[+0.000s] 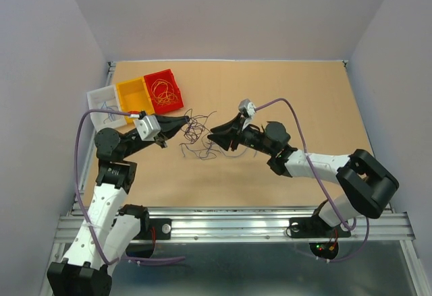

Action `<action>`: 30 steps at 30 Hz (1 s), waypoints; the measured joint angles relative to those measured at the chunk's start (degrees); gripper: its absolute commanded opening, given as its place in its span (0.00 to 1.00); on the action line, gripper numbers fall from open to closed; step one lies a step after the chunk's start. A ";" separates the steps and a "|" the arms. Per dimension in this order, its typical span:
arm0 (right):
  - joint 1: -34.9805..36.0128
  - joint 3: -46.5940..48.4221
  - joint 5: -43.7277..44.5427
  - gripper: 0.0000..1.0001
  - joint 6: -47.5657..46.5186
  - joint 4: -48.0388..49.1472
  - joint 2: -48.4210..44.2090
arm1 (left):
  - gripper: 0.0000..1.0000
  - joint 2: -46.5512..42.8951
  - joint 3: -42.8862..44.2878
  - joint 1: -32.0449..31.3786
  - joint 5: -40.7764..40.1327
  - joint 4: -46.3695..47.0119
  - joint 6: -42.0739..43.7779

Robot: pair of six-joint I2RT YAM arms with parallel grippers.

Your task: Untangle the cables

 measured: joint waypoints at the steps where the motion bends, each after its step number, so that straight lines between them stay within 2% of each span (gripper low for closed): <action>1: 0.00 0.09 -0.52 0.37 0.17 0.00 0.15 | 0.00 0.31 0.00 0.00 0.09 0.00 -0.20; 2: 0.00 0.20 -0.94 0.33 0.24 0.04 0.37 | 0.00 0.61 0.00 0.00 0.11 0.00 -0.28; 5: 0.00 0.87 -1.99 0.06 0.68 0.00 1.57 | 0.00 1.01 0.00 0.00 0.11 0.02 -1.09; 7: 0.00 1.20 -2.16 0.02 0.90 0.02 2.27 | 0.02 0.85 0.00 0.00 0.11 0.15 -1.27; 8: 0.02 1.27 -2.14 0.02 1.03 -0.04 2.40 | 0.22 0.70 0.00 0.00 0.11 0.37 -1.27; 12: 0.07 1.27 0.17 0.00 0.92 -0.92 2.05 | 0.77 0.04 -0.42 0.00 -0.79 1.03 -0.20; 13: 0.07 1.27 1.38 0.01 0.74 -2.01 1.55 | 0.84 0.04 -0.79 0.00 -1.51 1.33 0.28; 14: 0.11 1.27 3.56 0.01 0.44 -4.20 0.24 | 0.99 0.13 -1.05 0.00 -1.92 1.38 1.07; 22: 0.26 3.72 23.02 0.01 -3.87 -19.78 -13.05 | 0.99 8.11 -1.46 0.00 -2.08 0.28 5.25; 25: 0.22 10.10 24.17 0.00 -5.77 -24.72 -14.82 | 0.99 10.49 -1.46 0.00 -1.42 -0.02 5.46; 30: 0.28 20.20 20.65 0.00 -7.91 -29.59 -13.90 | 0.99 14.56 0.24 -0.11 2.05 1.97 2.89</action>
